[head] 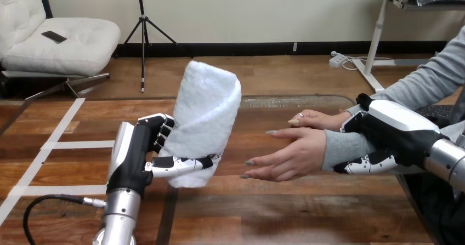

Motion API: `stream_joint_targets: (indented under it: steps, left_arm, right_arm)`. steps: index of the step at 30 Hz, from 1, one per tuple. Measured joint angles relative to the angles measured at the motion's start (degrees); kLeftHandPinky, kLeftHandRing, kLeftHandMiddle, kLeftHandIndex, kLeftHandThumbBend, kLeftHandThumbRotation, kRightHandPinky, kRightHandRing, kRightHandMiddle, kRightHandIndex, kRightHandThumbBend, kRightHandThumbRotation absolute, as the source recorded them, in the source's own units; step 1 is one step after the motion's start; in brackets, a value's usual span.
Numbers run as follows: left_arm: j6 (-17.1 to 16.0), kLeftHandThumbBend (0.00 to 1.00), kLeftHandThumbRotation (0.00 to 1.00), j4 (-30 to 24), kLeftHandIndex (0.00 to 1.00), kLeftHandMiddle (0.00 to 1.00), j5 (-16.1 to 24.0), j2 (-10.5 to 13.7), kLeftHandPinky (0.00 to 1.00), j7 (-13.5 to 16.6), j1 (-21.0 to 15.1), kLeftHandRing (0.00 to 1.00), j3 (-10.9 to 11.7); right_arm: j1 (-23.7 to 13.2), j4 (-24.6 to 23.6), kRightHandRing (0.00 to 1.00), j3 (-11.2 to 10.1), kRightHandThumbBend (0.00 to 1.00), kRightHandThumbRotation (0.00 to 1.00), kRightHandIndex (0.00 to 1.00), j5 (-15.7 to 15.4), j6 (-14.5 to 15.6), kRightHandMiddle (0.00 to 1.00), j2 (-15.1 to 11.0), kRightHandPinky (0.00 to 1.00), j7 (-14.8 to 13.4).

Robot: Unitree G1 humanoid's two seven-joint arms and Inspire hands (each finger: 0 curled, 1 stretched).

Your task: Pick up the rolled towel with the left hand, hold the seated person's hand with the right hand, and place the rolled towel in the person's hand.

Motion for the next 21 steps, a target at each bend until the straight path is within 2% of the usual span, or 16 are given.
stream_joint_targets:
  steps: [11, 21]
  left_arm:
    - [-1.4, 0.66, 0.0, 5.1, 0.41, 0.38, 0.7, 0.3, 0.28, 0.9, -2.5, 0.32, -1.3]
    - [-2.9, 0.66, 0.0, 7.5, 0.41, 0.39, 2.5, 1.0, 0.28, 1.9, -4.1, 0.33, -2.7]
  right_arm:
    - [0.0, -0.3, 0.3, -0.4, 0.38, 0.27, 0.35, 0.1, 0.3, 0.35, 0.0, 0.26, 0.6]
    - [0.0, -1.2, 0.29, -0.7, 0.38, 0.29, 0.35, 0.7, 0.7, 0.35, 0.0, 0.26, 1.2]
